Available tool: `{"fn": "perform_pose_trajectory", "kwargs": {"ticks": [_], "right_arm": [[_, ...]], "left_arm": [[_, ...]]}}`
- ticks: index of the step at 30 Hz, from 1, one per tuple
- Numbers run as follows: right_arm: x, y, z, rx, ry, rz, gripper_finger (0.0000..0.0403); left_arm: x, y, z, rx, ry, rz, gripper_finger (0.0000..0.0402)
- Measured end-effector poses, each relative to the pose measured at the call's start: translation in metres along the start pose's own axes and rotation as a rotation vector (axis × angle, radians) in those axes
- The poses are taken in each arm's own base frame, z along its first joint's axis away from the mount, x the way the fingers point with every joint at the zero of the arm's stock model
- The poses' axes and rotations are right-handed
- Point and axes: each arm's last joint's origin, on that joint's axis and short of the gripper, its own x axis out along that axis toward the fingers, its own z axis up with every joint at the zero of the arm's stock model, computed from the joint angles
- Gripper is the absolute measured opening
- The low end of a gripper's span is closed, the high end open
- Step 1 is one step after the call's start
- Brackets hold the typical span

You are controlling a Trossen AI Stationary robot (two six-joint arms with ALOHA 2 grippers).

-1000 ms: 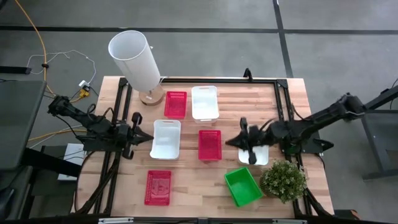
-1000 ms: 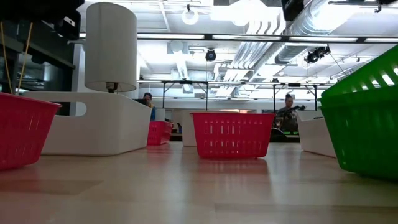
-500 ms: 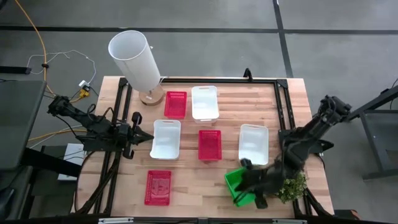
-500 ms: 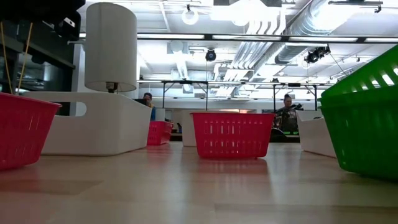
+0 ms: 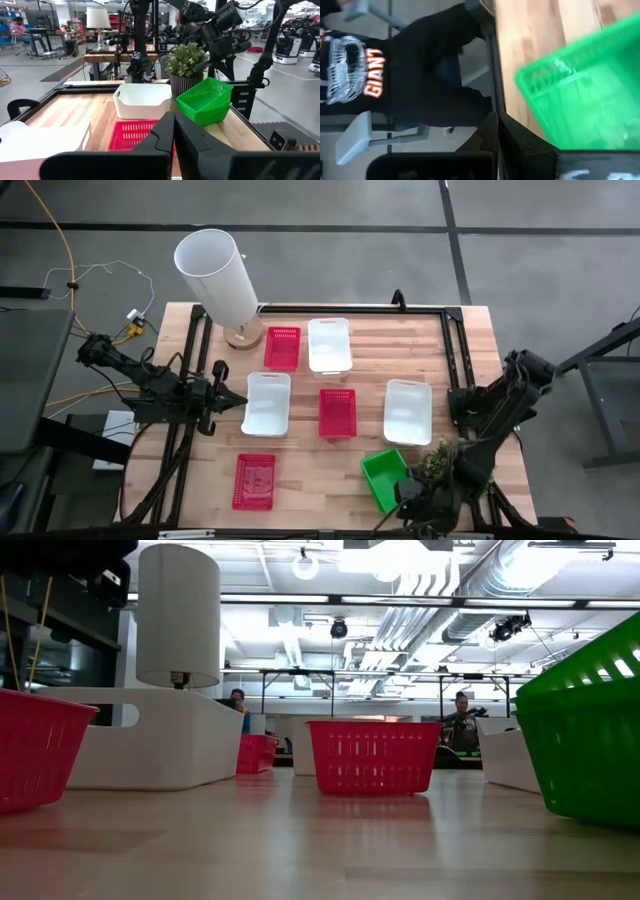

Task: Stack baskets by color
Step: Stack the left green bin on top of the stacked green bins

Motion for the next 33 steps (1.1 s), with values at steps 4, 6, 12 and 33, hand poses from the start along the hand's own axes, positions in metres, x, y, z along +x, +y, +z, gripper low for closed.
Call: {"fn": "perform_pose_trajectory", "kwargs": {"ticks": [4, 6, 12, 33], "right_arm": [[0.007, -0.004, -0.006, 0.067, 0.040, -0.055, 0.0000], [0.011, -0.006, -0.007, 0.066, 0.068, -0.071, 0.0000], [0.015, -0.010, -0.004, 0.069, 0.060, -0.097, 0.0000], [0.022, -0.031, 0.010, 0.104, 0.058, -0.219, 0.0000]], "left_arm": [[0.000, 0.000, 0.000, -0.008, 0.001, 0.001, 0.0000], [0.000, 0.000, 0.000, -0.008, 0.001, 0.000, 0.0000], [0.000, 0.000, 0.000, -0.008, 0.001, 0.002, 0.0000], [0.000, 0.000, 0.000, -0.010, 0.001, 0.004, 0.0000]]}}
